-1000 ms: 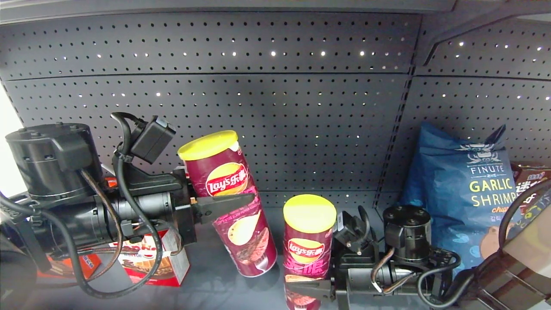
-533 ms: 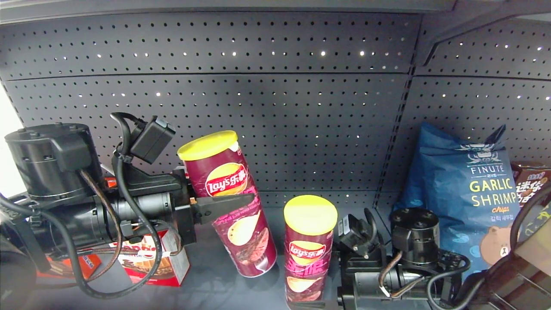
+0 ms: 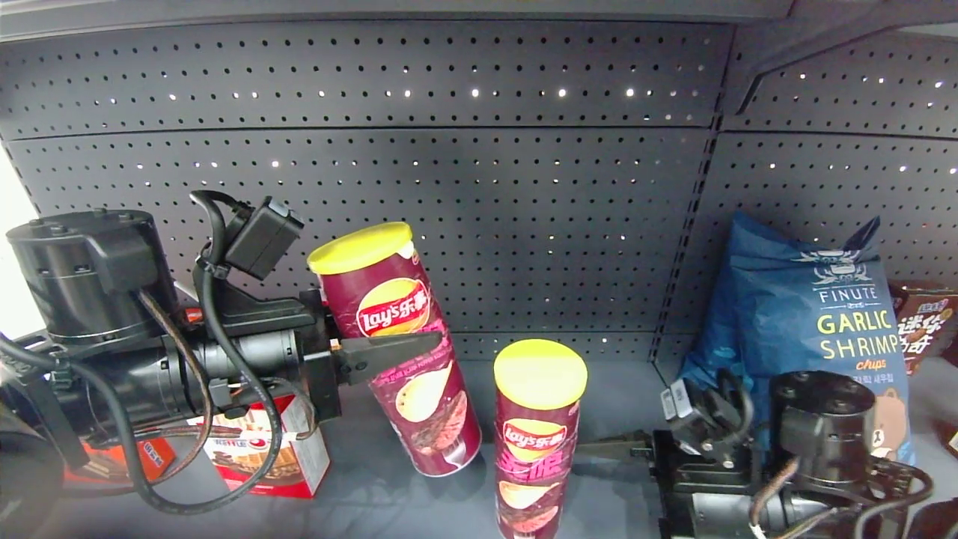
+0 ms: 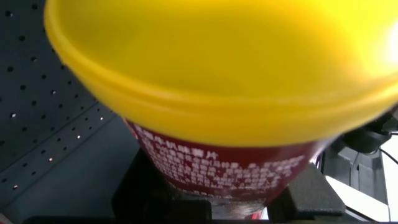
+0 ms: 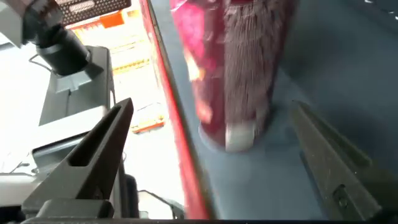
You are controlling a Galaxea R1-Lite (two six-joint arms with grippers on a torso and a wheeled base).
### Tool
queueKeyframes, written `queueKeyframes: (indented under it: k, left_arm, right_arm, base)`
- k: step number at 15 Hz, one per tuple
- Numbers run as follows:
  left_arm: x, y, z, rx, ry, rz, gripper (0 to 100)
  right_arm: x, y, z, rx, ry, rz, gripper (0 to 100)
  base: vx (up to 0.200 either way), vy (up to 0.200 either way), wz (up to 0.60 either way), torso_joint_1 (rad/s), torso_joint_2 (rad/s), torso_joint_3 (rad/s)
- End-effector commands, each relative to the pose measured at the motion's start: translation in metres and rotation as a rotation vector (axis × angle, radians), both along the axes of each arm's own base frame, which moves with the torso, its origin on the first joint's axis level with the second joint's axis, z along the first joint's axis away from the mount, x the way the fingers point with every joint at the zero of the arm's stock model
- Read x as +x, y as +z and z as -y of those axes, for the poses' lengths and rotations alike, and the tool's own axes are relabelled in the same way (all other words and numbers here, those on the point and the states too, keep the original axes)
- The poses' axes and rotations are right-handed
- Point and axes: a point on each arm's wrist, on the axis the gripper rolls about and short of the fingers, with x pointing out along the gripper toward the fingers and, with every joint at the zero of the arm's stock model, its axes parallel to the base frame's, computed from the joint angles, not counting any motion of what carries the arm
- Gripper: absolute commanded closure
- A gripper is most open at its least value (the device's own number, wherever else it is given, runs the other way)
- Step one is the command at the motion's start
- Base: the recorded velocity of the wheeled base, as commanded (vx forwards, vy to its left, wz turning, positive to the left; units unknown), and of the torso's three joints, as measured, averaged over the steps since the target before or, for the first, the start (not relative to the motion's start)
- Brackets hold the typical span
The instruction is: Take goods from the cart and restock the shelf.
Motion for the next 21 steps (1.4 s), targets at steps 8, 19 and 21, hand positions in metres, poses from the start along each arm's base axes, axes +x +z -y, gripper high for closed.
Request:
queueKeyframes:
  k: [8,19,21]
  left_arm:
    - [0.028,-0.017,-0.016,0.051,0.049,-0.001,100]
    - [0.071,-0.032,0.009,0.099,-0.003,0.033,100]
    - [0.077,-0.037,0.014,0.127,-0.021,0.065,100]
  right_arm:
    - [-0.065,0.035,0.066,-0.015,-0.229,0.036,0]
    - [-0.068,0.040,0.076,0.013,-0.287,0.055,0]
    - [-0.068,0.040,0.078,0.011,-0.299,0.053,0]
  base:
    - [0.000,0.000,0.00,0.000,0.00,0.000]
    - [0.000,0.000,0.00,0.000,0.00,0.000]
    - [0.000,0.000,0.00,0.000,0.00,0.000]
